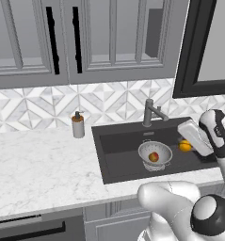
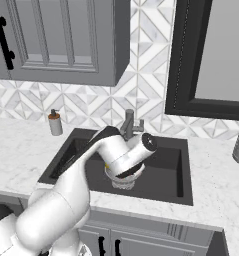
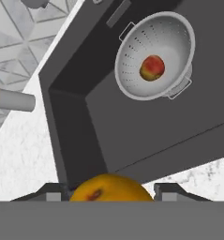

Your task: Put the colander in the sink, put the tangerine, apple in the colander, and turn on the sink faucet and pour water over the colander.

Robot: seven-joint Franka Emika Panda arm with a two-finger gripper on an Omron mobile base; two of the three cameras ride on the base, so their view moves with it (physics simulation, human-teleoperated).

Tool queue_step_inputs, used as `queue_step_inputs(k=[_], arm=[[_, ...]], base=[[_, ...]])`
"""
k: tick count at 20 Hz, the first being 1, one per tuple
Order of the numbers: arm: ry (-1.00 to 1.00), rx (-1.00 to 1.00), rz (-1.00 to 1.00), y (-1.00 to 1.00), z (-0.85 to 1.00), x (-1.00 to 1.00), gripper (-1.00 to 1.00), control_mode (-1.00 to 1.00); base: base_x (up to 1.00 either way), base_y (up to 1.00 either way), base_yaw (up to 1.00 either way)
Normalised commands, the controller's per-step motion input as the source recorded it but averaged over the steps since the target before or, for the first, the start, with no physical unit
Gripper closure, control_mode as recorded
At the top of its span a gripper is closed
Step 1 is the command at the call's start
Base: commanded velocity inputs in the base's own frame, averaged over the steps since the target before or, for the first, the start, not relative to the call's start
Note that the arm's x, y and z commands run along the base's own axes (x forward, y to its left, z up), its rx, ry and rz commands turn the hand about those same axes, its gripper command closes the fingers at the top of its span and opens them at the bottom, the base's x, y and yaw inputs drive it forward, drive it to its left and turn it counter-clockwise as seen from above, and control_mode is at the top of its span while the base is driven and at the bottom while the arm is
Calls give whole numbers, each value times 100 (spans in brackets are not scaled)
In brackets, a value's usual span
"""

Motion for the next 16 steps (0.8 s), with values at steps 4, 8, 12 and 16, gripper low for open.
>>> queue_step_inputs(k=[4,8,12,16], arm=[[-16,0,6,-9,-30,47,100,-100],[-7,0,20,-23,-35,43,100,-100],[0,-1,26,-34,-33,20,100,-100],[-3,0,24,-29,-21,15,100,-100]], base=[[0,0,0],[0,0,0],[0,0,0],[0,0,0]])
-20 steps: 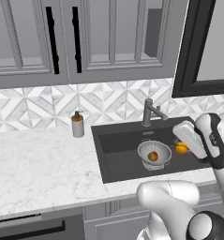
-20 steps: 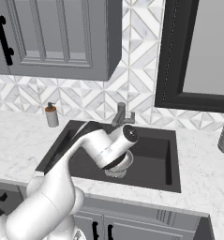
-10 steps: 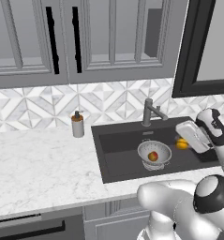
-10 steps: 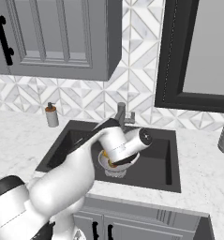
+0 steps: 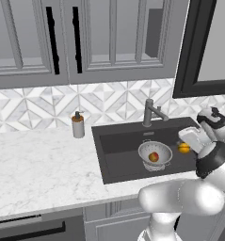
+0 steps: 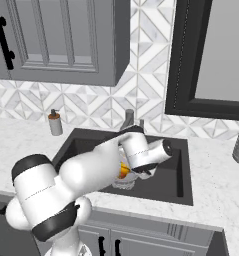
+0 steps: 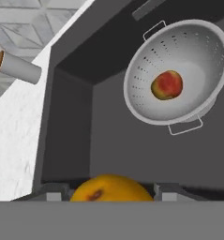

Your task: Put the colander in the sink, put the tangerine, apple in the colander, and turn on the sink faucet and pour water over the colander.

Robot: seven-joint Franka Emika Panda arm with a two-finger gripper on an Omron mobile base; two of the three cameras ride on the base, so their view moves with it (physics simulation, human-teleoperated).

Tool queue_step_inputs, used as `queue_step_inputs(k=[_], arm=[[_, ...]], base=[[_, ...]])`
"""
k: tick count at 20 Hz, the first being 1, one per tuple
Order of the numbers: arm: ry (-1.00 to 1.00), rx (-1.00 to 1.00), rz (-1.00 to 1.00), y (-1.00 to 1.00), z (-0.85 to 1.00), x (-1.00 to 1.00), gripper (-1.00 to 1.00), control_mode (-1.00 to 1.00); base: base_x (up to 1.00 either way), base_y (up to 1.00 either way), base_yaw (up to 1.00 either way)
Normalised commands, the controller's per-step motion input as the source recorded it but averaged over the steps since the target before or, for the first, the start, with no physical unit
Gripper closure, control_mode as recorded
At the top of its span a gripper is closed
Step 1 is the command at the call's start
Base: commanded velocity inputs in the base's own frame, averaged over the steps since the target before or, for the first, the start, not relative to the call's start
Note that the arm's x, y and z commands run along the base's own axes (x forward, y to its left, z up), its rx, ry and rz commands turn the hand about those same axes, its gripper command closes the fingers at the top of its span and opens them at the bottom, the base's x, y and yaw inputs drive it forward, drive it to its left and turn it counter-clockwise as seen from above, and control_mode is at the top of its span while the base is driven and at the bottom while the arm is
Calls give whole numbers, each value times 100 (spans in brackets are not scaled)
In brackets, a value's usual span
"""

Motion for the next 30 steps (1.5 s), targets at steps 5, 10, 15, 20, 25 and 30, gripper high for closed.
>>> queue_step_inputs(k=[5,10,15,20,25,30], arm=[[-4,0,19,-8,-37,17,100,-100],[-1,0,1,20,-20,19,100,-100],[-5,0,2,33,-1,17,100,-100],[-8,0,4,21,-14,13,100,-100],[-10,0,7,2,-42,16,100,-100],[-14,0,8,0,-45,7,100,-100]], base=[[0,0,0],[0,0,0],[0,0,0],[0,0,0],[0,0,0],[0,0,0]])
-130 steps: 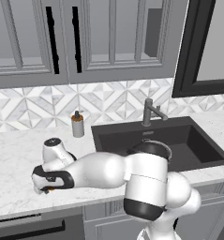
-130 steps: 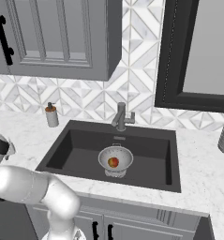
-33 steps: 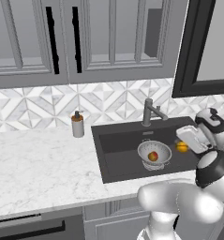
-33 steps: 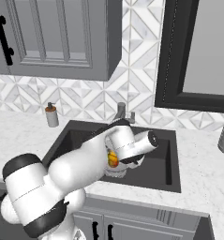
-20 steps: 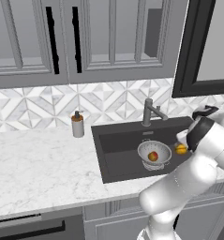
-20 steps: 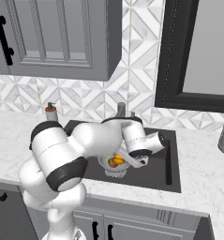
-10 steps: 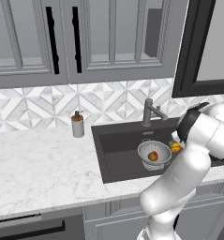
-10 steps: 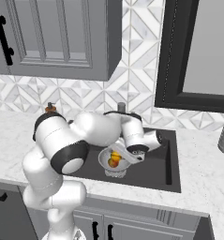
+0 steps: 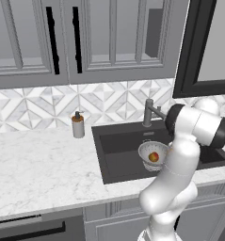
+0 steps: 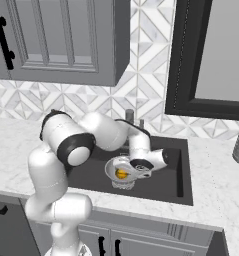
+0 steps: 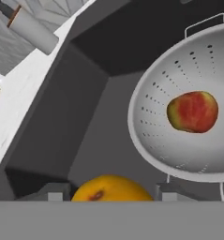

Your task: Put the colander in the sink, put the tangerine, apple in the colander, and turn on the sink faucet and pour water over the colander.

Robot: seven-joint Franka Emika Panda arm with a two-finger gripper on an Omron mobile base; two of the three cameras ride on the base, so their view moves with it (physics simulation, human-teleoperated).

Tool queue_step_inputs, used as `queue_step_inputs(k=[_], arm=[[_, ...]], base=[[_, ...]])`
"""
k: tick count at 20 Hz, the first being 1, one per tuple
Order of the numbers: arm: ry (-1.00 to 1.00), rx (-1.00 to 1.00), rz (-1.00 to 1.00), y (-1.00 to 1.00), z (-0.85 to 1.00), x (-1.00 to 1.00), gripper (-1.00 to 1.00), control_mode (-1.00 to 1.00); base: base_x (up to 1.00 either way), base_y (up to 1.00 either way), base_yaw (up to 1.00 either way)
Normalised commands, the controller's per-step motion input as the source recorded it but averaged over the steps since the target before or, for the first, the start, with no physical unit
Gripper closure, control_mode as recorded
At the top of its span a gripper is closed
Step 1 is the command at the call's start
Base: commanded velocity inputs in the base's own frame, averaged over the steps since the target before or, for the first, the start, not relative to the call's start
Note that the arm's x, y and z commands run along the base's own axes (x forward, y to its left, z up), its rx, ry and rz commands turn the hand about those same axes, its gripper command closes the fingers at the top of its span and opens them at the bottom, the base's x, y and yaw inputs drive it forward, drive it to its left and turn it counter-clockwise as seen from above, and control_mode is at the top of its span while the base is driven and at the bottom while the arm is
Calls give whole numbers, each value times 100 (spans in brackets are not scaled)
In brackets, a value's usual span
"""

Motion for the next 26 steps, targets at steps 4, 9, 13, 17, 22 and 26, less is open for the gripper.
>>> queue_step_inputs(k=[4,9,13,17,22,26], arm=[[-14,0,8,0,-35,6,100,-100],[-12,0,8,0,-11,13,100,-100],[-12,0,6,0,0,32,100,-100],[-17,0,4,0,-2,34,100,-100],[-37,0,4,0,-40,22,100,-100],[-43,0,4,0,-45,15,100,-100]], base=[[0,0,0],[0,0,0],[0,0,0],[0,0,0],[0,0,0],[0,0,0]])
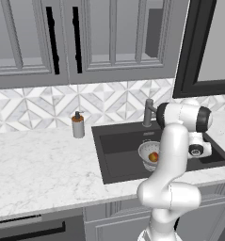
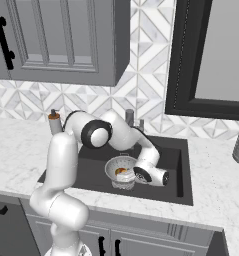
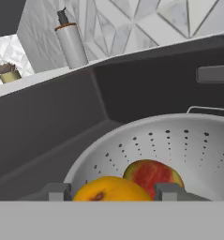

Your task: Put the colander in the sink, put the tangerine, apple in the colander, and turn on the sink faucet and pour water over the colander.

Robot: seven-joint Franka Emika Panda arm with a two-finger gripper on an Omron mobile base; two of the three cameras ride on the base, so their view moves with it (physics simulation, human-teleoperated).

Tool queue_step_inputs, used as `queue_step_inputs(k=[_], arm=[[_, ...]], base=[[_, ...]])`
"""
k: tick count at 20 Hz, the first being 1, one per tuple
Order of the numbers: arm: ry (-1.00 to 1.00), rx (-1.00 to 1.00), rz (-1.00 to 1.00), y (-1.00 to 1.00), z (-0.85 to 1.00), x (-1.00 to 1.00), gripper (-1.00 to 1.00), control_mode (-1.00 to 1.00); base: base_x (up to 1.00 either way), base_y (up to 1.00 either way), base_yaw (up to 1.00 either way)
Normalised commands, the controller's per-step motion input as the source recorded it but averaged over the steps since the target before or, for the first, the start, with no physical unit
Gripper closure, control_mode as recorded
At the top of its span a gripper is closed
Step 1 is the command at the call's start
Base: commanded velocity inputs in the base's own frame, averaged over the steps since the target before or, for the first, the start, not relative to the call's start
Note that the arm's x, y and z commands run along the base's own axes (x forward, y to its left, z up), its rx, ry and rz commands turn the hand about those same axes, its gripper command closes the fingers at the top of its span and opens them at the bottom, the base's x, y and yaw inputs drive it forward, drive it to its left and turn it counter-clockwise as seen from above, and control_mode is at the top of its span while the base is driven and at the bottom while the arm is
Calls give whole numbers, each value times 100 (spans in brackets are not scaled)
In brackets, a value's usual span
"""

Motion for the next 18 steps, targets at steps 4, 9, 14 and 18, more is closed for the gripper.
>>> queue_step_inputs(k=[4,9,14,18], arm=[[-44,0,3,0,-25,10,100,-100],[-40,0,2,0,0,10,-100,-100],[-32,1,3,-1,12,4,-100,-100],[-14,0,7,0,40,0,-100,-100]], base=[[0,0,0],[0,0,0],[0,0,0],[0,0,0]])
